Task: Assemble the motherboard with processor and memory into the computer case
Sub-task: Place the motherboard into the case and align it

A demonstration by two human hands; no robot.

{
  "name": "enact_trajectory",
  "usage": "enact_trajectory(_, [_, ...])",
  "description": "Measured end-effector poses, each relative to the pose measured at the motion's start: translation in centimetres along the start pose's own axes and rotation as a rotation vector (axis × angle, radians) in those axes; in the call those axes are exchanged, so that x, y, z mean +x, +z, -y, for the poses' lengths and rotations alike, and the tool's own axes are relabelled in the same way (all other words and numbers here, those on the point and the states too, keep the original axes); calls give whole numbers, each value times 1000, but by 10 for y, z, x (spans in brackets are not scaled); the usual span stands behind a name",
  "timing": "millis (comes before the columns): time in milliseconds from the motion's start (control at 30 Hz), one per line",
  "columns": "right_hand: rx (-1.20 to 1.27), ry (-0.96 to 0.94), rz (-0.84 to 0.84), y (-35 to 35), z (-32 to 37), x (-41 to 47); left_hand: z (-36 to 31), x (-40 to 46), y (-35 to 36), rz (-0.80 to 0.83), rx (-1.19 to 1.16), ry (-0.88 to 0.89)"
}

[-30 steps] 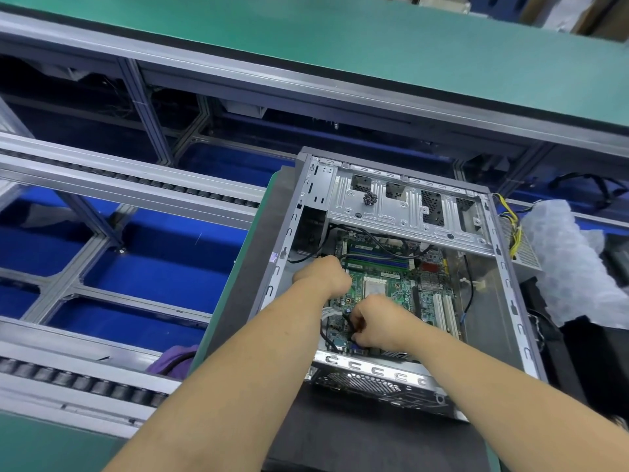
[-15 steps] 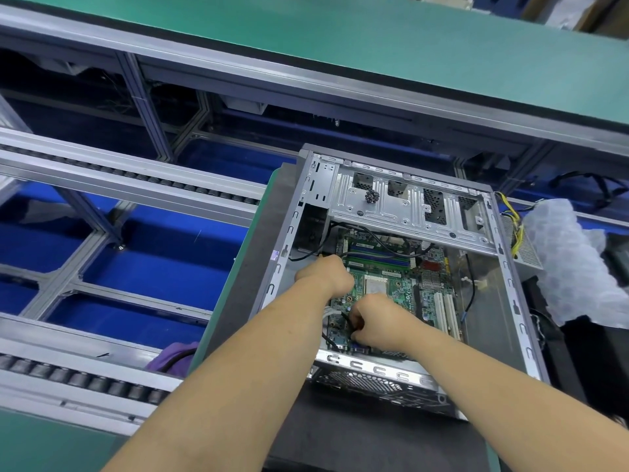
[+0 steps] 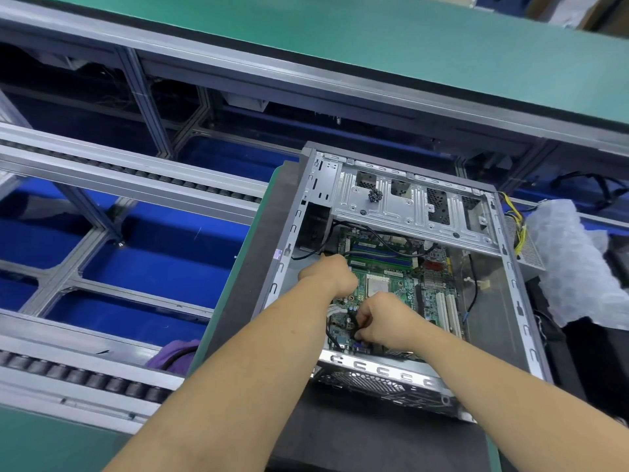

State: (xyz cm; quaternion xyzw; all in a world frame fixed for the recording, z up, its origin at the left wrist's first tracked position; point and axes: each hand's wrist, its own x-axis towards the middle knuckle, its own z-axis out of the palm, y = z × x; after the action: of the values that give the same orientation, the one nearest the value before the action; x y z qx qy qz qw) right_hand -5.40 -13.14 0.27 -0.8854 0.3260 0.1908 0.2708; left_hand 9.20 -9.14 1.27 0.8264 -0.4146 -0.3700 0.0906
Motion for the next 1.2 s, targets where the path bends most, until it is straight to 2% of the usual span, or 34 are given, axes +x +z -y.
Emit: enact_trajectory(1200, [-31,-15,12,1,2,-1,0,3,2,-5,15,7])
